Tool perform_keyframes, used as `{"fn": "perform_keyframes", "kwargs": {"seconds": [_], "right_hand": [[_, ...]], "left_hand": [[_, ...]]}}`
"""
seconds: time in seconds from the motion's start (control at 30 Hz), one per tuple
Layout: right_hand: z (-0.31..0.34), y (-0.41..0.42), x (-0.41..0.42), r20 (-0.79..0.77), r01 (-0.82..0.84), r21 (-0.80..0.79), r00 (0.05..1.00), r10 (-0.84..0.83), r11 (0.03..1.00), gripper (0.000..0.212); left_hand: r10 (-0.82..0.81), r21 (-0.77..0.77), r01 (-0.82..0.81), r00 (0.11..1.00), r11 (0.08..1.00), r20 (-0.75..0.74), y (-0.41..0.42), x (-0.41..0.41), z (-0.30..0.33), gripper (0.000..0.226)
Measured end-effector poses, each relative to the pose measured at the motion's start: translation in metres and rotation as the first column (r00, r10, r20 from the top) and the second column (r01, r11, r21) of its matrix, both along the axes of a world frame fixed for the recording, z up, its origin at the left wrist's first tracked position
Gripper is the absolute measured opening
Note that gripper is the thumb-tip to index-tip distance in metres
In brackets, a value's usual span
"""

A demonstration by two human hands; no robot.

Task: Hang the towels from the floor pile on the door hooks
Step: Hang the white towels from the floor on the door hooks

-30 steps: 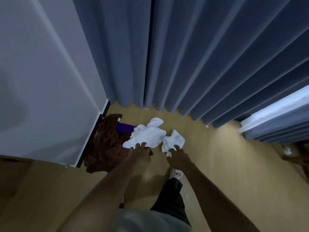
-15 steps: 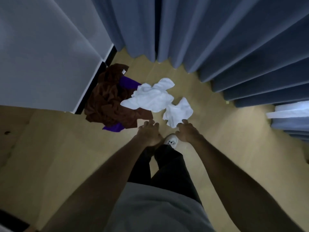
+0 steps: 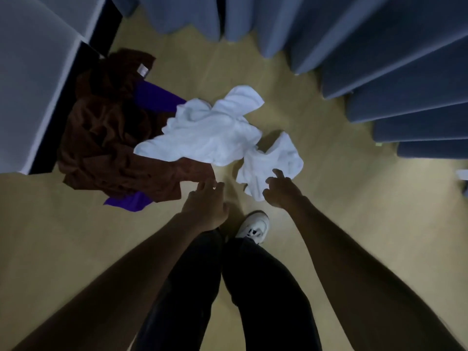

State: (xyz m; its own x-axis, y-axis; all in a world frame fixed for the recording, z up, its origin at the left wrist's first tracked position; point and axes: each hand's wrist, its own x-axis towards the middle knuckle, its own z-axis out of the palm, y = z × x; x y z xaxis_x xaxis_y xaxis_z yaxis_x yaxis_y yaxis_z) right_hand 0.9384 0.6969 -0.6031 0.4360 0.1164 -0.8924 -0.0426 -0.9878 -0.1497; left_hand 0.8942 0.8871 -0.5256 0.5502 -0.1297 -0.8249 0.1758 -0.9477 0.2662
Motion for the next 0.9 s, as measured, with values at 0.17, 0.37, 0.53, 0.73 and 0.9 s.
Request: {"fn": "perform_keyframes", "kwargs": {"seconds": [0.17, 0.37, 0.53, 0.73, 0.9], "right_hand": [[-0.107, -0.003, 0.025, -0.029, -0.140, -0.012, 0.990, 0.140, 0.990, 0.042], [-0.178, 0.009, 0.043, -0.016, -0.139, -0.102, 0.990, 0.138, 0.985, 0.042], [-0.129, 0.040, 0.005, -0.089, -0.038, -0.084, 0.996, 0.030, 0.996, 0.032], [0.031, 0.077, -0.026, -0.161, -0.044, 0.050, 0.986, 0.051, 0.998, 0.034], [0.195, 0.097, 0.007, -0.053, -0.054, 0.271, 0.996, 0.070, 0.961, 0.010]], "left_hand": [[0.048, -0.017, -0.049, 0.998, 0.999, -0.046, 0.007, 0.004, -0.092, 0.045], [0.145, 0.014, -0.145, 0.986, 0.989, -0.079, 0.026, -0.002, -0.151, 0.040], [0.131, 0.078, -0.119, 0.977, 0.990, -0.170, 0.033, -0.043, -0.114, 0.041], [0.177, -0.002, -0.178, 0.977, 0.984, -0.117, 0.033, -0.041, 0.018, 0.042], [0.272, -0.168, -0.258, 0.960, 0.951, 0.066, 0.043, -0.006, 0.137, 0.059]]}}
